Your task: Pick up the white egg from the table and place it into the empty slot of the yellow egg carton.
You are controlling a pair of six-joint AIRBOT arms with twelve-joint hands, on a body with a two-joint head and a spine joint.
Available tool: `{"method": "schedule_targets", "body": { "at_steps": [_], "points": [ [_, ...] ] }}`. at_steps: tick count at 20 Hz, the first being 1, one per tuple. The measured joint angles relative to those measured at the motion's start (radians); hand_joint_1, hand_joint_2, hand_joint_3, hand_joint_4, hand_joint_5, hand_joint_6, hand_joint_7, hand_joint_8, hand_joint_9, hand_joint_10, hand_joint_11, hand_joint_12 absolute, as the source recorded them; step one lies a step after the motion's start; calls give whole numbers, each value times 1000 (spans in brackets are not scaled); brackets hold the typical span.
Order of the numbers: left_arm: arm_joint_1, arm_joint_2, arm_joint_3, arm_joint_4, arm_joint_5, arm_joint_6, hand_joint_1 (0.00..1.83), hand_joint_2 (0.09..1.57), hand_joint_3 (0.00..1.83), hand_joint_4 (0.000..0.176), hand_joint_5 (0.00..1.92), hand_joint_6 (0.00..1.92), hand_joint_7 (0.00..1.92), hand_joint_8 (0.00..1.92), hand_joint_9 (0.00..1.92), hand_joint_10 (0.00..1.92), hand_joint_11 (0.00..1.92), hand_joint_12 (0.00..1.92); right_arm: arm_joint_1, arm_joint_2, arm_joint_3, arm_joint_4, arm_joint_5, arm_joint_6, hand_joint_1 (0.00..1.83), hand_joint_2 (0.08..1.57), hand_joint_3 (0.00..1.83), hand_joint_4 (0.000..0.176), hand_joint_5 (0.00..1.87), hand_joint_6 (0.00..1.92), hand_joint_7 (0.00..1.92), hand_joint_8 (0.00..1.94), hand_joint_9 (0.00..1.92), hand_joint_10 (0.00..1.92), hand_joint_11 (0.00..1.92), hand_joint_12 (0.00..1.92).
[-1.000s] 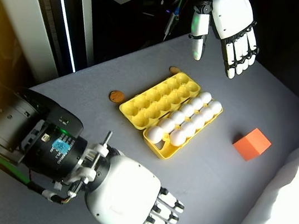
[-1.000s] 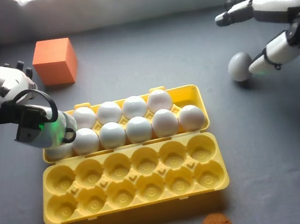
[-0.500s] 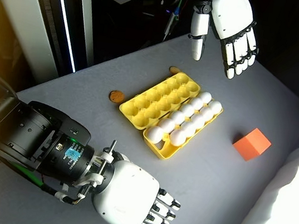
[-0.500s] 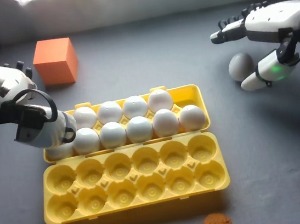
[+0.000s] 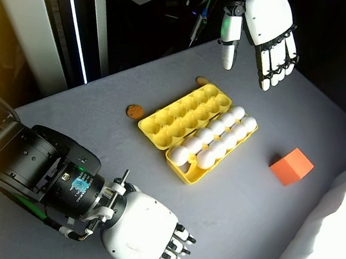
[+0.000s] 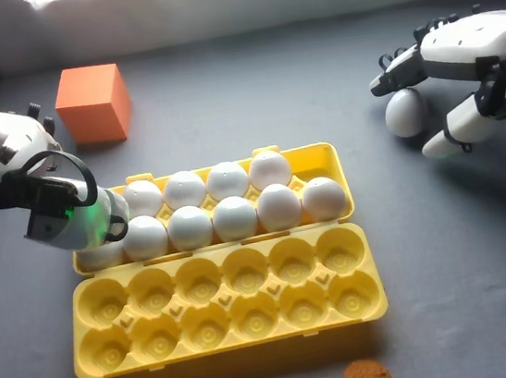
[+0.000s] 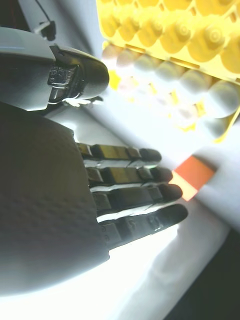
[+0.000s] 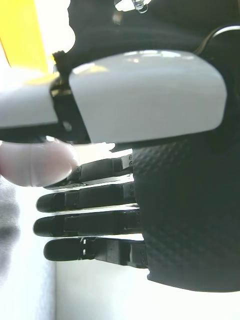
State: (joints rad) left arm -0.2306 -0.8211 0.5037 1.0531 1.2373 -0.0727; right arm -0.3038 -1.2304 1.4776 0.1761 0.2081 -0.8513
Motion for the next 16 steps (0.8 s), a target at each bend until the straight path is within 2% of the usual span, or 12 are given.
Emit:
{"method": "schedule_targets", "body": {
  "at_steps": [2, 5, 9, 13, 14, 15, 16],
  "points": [
    [0, 0, 0, 1, 1, 0, 20, 1302, 0, 0, 235, 6, 248, 7, 248, 9, 0, 552, 0, 0, 0, 0, 2, 4, 1118, 999, 0, 0, 501, 49, 537, 38, 516, 82, 5, 1297],
    [0, 0, 0, 0, 0, 0, 0, 1304, 0, 0, 244, 7, 260, 6, 257, 7, 0, 608, 0, 0, 0, 0, 4, 11, 1176, 983, 0, 0, 645, 47, 706, 35, 666, 126, 154, 1271],
    [0, 0, 0, 0, 0, 0, 0, 1311, 2, 0, 228, 0, 262, 1, 265, 4, 0, 615, 0, 0, 0, 0, 8, 13, 1170, 1025, 4, 0, 766, 56, 829, 40, 719, 132, 141, 1276],
    [0, 0, 0, 0, 0, 0, 0, 1305, 0, 0, 258, 5, 295, 7, 308, 11, 0, 710, 0, 0, 0, 0, 18, 14, 1195, 1030, 0, 0, 917, 68, 952, 45, 833, 171, 302, 1264],
    [0, 0, 0, 0, 0, 0, 0, 1303, 0, 0, 262, 4, 301, 6, 318, 11, 0, 730, 0, 0, 0, 0, 19, 14, 1177, 1097, 0, 0, 1001, 726, 1003, 33, 879, 185, 388, 1212],
    [0, 0, 0, 0, 0, 0, 25, 1300, 0, 0, 264, 8, 308, 10, 319, 11, 0, 764, 0, 0, 0, 0, 21, 14, 1217, 1109, 0, 18, 1004, 965, 980, 928, 974, 245, 422, 1291],
    [0, 0, 0, 0, 0, 0, 25, 1300, 0, 0, 264, 8, 308, 10, 319, 11, 0, 764, 0, 0, 0, 0, 24, 14, 1217, 1109, 0, 18, 1004, 965, 980, 928, 974, 245, 422, 1291]
  ]
}}
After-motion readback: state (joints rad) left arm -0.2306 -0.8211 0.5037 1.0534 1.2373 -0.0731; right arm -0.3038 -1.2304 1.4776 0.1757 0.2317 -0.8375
